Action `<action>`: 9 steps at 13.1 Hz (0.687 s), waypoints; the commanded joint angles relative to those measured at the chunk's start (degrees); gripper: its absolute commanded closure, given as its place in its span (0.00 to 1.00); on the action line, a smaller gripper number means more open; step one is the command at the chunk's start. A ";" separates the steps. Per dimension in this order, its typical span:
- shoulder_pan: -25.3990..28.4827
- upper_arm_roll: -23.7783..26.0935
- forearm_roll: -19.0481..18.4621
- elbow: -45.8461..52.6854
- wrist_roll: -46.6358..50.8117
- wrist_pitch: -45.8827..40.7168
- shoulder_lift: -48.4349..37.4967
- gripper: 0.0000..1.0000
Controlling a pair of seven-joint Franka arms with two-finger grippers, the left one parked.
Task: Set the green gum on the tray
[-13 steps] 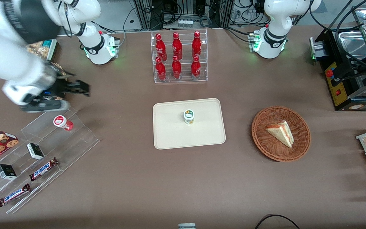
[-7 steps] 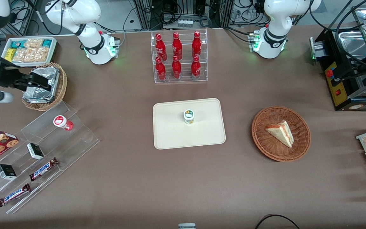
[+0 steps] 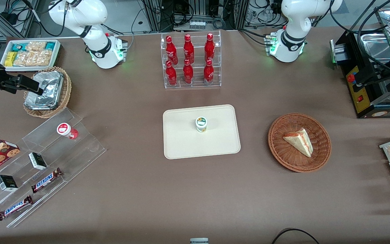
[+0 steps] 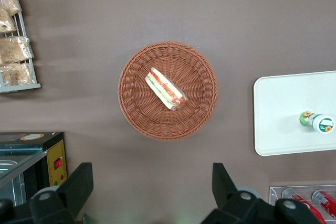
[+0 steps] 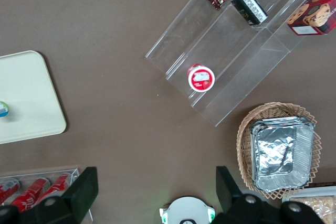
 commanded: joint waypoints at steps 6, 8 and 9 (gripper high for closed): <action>0.18 0.52 -2.85 5.94 -0.47 2.07 5.15 0.00; 0.18 0.52 -2.85 6.90 -3.36 2.95 6.21 0.00; 0.18 0.52 -2.59 7.17 -3.02 3.30 6.56 0.00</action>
